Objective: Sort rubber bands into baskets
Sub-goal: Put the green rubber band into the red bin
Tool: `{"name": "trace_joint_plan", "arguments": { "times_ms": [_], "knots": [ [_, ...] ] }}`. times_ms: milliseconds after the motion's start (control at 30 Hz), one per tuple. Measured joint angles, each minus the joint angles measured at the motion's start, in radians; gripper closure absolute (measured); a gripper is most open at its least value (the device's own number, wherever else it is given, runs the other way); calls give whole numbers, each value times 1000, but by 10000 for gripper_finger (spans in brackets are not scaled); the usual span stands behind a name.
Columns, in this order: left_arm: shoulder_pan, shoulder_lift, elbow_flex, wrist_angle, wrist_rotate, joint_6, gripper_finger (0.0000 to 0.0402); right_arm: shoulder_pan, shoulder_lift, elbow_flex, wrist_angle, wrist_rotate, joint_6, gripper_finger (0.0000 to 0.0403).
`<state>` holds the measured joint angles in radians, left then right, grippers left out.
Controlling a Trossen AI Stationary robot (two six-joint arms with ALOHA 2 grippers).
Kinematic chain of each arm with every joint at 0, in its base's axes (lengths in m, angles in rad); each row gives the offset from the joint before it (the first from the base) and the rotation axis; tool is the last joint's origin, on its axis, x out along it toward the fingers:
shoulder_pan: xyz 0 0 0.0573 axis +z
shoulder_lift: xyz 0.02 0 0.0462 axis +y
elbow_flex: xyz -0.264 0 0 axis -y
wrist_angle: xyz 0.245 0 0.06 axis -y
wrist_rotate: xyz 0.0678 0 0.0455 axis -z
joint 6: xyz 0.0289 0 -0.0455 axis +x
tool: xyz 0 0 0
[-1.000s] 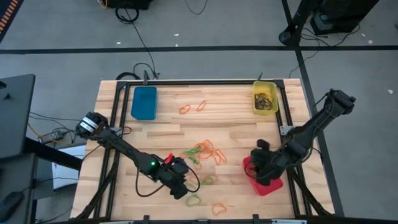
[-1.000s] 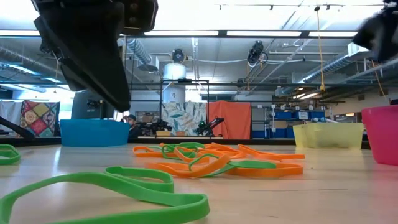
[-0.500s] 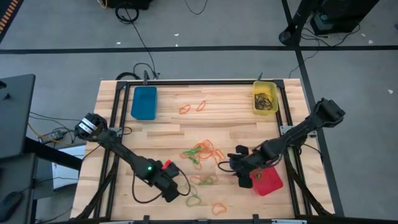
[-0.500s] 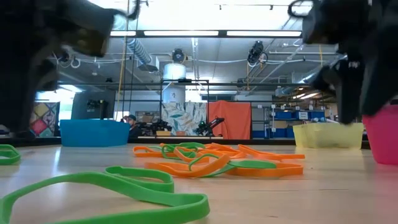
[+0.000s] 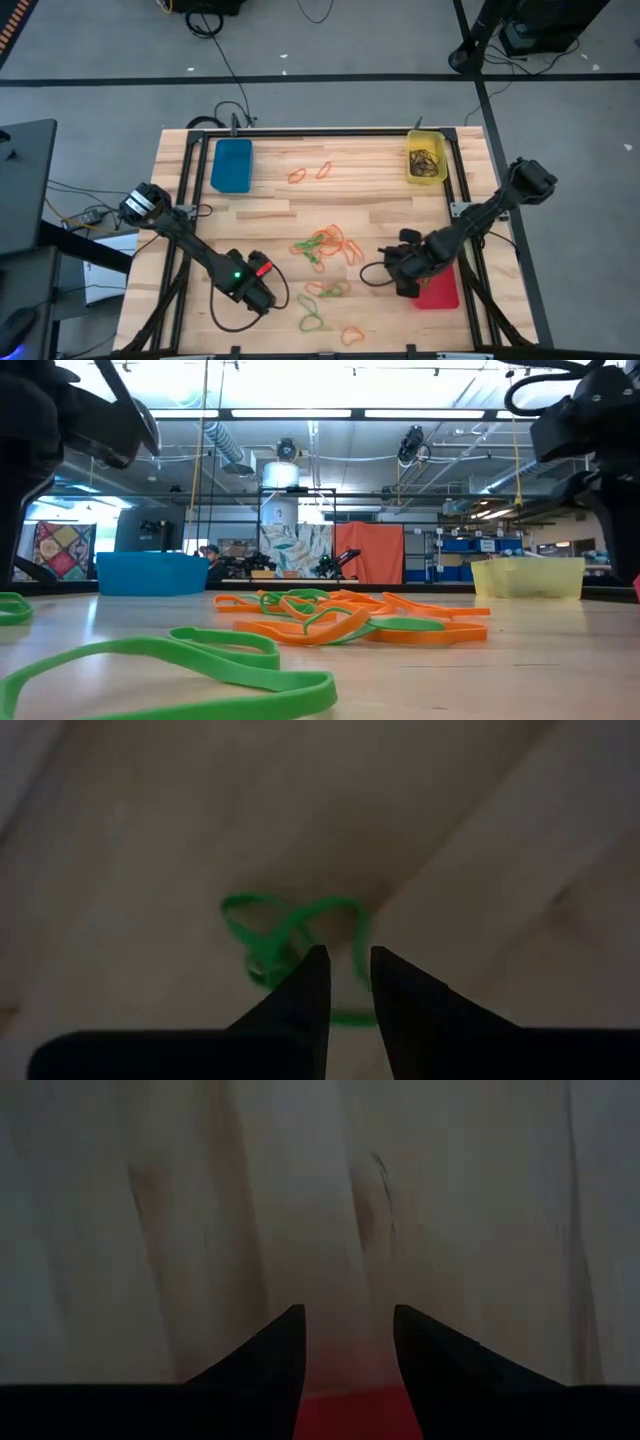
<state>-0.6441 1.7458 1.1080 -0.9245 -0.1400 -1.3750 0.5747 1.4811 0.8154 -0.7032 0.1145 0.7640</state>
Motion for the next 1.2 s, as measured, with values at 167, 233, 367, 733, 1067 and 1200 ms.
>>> {"name": "trace_joint_plan", "arguments": {
  "times_ms": [167, 233, 367, 733, 1067, 1200],
  "knots": [
    [0, 0, 0, -49, -84, -1, 320, 27, -4, 0, -1, 48, 26, 238],
    [-1, 0, 0, -49, -125, 3, 319, 34, -4, 0, 3, 56, 30, 238],
    [-5, 0, 0, -52, -130, 9, 319, 54, -4, 0, 6, 81, 50, 238],
    [-46, 0, 0, -55, -178, -21, 255, 119, -4, 0, 30, 328, 24, 238],
    [-52, 1, -84, -26, -103, -71, 187, 134, -3, 0, 29, 347, 46, 238],
    [-52, -6, -156, 62, -63, -71, 199, 134, -3, 0, 31, 345, 48, 238]
  ]
}}
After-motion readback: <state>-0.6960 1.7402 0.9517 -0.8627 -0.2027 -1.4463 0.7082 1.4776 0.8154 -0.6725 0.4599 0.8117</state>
